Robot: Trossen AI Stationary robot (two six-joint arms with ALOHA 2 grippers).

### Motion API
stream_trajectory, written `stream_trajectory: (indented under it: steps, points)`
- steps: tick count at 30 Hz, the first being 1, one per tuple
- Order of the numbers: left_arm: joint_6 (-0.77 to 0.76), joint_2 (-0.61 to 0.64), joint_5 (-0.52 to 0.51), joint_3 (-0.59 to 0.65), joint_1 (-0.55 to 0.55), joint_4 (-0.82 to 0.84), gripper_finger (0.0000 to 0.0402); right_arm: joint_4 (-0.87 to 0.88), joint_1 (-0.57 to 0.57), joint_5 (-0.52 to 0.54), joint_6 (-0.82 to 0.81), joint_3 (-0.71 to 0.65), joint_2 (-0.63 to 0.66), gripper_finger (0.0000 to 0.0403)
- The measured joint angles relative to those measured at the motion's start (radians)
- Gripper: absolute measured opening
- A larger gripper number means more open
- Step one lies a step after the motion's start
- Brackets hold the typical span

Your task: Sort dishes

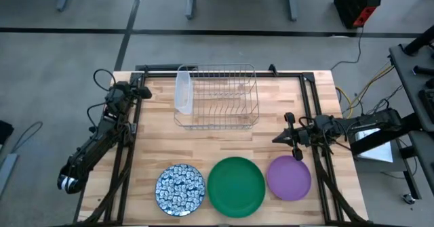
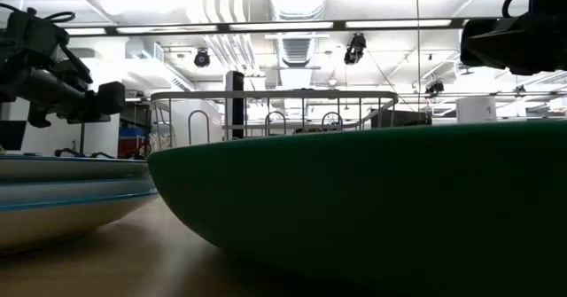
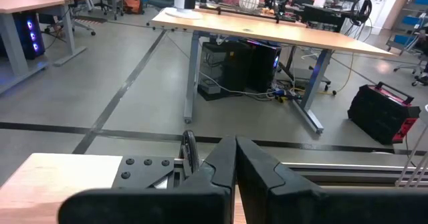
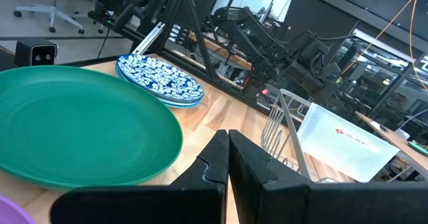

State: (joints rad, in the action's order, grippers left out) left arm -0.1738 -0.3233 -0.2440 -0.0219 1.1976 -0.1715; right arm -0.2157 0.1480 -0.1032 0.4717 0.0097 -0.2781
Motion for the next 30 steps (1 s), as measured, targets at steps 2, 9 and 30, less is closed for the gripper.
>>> stream_trajectory:
  steps: [2,9,30]
  points:
    - [0.0,0.0,0.0,0.0,0.0,0.0,0.0,0.0,0.0,0.0,0.0,0.0,0.0,0.0]
    - [0.0,0.0,0.0,0.0,0.0,0.0,0.0,0.0,0.0,0.0,0.0,0.0,0.0,0.0]
    - [-0.005,0.0,0.002,0.0,-0.001,-0.006,0.0,0.0,0.0,0.0,0.017,0.0,0.0,0.0]
